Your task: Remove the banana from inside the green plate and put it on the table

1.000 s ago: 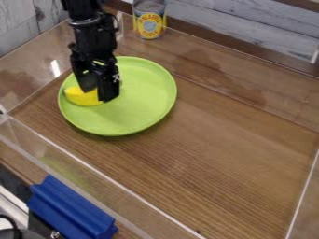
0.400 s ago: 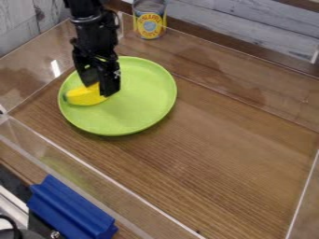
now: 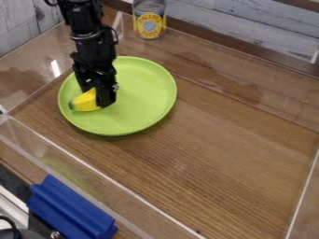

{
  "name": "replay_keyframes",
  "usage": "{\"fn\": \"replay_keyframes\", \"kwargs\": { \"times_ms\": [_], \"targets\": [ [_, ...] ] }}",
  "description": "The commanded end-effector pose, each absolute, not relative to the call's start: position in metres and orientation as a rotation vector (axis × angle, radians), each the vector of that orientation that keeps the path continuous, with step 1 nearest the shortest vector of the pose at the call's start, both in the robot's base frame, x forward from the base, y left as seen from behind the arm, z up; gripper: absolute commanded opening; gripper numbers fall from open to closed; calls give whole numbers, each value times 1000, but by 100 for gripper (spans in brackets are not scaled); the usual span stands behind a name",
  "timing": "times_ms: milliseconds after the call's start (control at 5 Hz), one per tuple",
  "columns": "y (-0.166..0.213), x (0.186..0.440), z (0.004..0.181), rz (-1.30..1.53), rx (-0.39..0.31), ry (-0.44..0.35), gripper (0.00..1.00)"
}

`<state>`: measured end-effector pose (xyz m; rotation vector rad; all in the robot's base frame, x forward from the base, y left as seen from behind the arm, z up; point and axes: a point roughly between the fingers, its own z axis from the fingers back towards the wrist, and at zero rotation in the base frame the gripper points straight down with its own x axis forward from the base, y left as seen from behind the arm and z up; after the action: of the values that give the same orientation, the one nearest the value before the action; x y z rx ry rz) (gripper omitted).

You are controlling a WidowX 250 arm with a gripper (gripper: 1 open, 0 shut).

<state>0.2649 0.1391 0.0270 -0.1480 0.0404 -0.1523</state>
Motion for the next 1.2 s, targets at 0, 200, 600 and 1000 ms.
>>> {"fn": "replay_keyframes", "kwargs": {
  "times_ms": [0, 200, 600, 1000],
  "targets": [
    [143, 271, 40, -150, -125, 4, 0],
    [142, 270, 48, -144, -120, -1, 0],
    [141, 269, 64, -135, -110, -13, 0],
    [137, 267, 81, -121, -105, -28, 0]
  ]
}}
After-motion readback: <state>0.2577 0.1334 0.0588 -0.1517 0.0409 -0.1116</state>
